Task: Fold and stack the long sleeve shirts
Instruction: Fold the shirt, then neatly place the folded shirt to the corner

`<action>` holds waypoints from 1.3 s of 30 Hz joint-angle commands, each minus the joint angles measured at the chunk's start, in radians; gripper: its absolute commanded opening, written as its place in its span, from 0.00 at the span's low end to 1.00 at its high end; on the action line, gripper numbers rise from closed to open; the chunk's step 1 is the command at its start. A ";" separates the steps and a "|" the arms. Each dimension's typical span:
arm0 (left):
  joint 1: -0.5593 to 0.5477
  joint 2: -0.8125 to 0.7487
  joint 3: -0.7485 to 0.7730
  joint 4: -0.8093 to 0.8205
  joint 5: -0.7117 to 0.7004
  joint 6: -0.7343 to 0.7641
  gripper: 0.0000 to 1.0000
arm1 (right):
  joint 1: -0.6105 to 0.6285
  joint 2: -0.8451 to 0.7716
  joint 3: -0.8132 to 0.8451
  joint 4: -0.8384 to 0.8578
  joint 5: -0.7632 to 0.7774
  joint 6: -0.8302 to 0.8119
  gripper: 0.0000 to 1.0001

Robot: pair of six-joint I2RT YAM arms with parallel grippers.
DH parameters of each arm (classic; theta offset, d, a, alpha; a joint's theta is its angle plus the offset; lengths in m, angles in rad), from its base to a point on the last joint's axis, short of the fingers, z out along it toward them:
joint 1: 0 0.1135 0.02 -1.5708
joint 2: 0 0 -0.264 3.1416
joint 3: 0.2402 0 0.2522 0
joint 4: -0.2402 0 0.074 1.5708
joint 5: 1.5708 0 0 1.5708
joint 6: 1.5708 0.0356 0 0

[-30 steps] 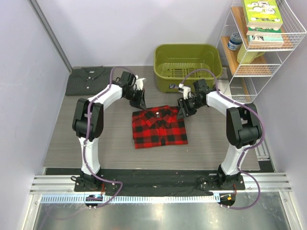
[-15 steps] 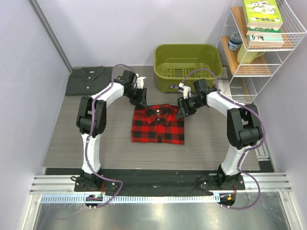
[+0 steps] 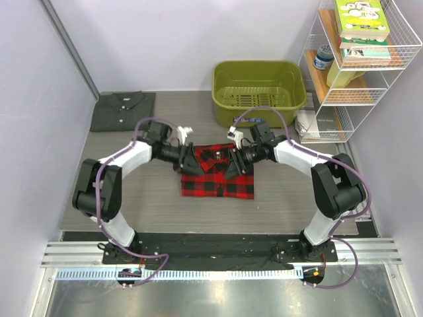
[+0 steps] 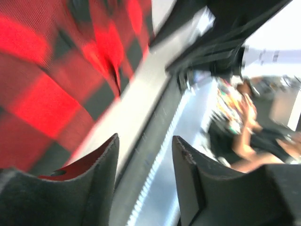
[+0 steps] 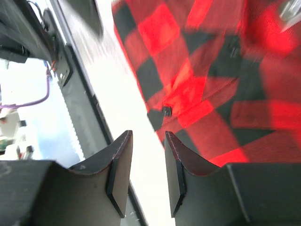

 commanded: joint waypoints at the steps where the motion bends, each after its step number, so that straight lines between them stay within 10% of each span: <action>1: -0.035 0.090 -0.092 0.014 0.049 -0.034 0.48 | -0.007 0.065 -0.074 0.045 -0.039 0.037 0.38; 10: 0.168 0.256 -0.002 -0.136 -0.137 0.090 0.48 | -0.100 0.291 0.109 -0.154 0.170 -0.205 0.36; 16: 0.198 -0.059 -0.014 -0.219 -0.167 0.262 0.60 | -0.048 0.146 0.240 -0.270 0.164 -0.253 0.40; 19: 0.266 -0.267 -0.045 -0.140 -0.314 0.177 0.79 | 0.044 0.029 0.236 -0.210 0.278 -0.250 0.44; 20: 0.333 -0.305 -0.049 -0.104 -0.342 0.137 0.99 | 0.125 0.006 0.228 -0.184 0.317 -0.242 0.45; 29: 0.445 -0.275 0.087 -0.179 -0.425 -0.081 1.00 | 0.517 0.137 0.283 0.100 0.607 -0.255 0.48; 39: 0.488 -0.276 -0.054 -0.184 -0.526 -0.075 1.00 | 0.601 0.360 0.358 0.223 0.702 -0.281 0.49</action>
